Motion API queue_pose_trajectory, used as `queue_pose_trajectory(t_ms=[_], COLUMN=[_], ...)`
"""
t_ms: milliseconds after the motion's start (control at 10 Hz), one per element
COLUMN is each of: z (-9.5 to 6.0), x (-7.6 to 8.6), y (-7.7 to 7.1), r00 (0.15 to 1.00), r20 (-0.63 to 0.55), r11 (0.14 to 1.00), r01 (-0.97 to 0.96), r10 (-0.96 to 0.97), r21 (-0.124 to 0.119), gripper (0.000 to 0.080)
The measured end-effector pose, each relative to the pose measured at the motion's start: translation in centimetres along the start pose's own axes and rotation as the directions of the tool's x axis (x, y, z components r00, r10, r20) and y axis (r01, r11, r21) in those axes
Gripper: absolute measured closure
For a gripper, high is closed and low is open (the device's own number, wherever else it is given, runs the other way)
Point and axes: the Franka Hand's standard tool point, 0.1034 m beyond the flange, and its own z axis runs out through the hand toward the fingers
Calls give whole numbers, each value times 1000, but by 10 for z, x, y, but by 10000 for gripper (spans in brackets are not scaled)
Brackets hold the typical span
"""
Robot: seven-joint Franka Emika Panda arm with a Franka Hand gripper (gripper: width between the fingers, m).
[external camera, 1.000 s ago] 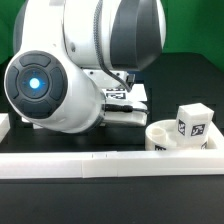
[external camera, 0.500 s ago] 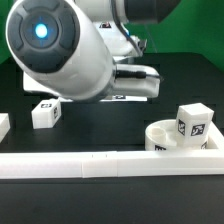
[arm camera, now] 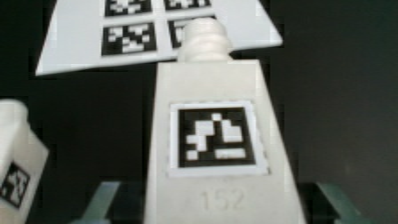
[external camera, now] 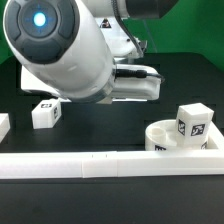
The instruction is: Assemble stool
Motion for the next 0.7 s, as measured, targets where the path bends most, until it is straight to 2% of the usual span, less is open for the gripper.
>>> queue_pose_trajectory(t_ms=[100, 200, 300, 500, 600, 700], z=[-6, -19, -23, -26, -25, -33], x=[2, 1, -9, -6, -7, 0], y=[-5, -14, -21, -23, -24, -26], r00=[999, 991, 975, 927, 914, 867], r20=[-35, -137, -220, -374, -405, -498], r11=[1000, 1000, 1000, 1000, 1000, 1000], r01=[-2, 7, 12, 17, 18, 22], r10=[2, -8, -11, -11, -10, -9], r21=[-2, -2, 2, 13, 16, 20], gripper=[462, 462, 462, 462, 462, 462])
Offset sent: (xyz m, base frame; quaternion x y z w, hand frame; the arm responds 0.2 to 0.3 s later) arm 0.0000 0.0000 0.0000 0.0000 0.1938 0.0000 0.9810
